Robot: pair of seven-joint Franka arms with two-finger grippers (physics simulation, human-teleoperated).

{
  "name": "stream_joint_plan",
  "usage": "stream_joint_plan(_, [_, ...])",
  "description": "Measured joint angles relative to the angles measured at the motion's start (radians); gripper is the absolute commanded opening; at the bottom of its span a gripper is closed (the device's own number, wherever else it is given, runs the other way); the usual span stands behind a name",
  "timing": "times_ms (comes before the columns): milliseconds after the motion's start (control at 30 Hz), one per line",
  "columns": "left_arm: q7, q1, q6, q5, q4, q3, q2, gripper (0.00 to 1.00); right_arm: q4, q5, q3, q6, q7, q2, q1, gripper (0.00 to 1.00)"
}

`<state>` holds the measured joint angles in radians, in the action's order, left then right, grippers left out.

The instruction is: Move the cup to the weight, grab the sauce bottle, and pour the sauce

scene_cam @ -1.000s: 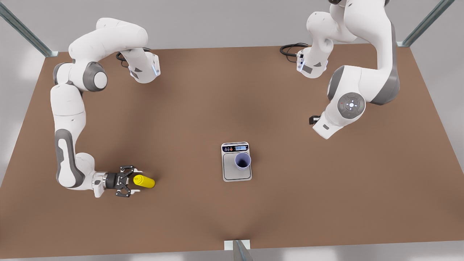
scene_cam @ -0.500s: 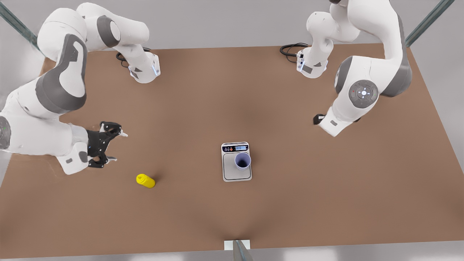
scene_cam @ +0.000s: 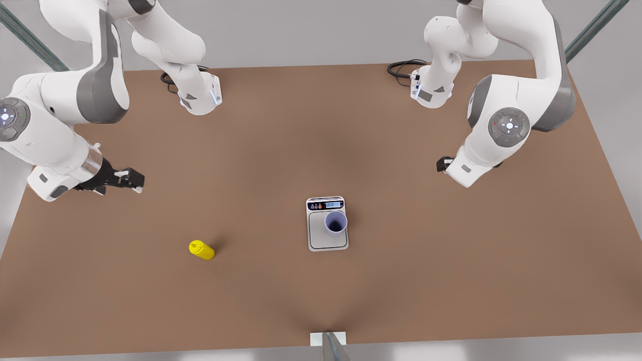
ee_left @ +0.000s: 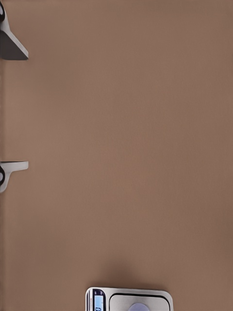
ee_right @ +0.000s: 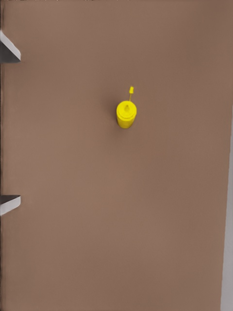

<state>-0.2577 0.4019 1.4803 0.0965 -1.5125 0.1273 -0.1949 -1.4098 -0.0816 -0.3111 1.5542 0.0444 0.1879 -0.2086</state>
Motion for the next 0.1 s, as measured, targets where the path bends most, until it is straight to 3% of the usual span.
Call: stream_joint_plan(100, [0.0,0.0,0.0,0.0,0.0,-0.002,0.0,1.0,0.0,0.002,0.0,-0.002,-0.001,0.004,-0.004,1.0])
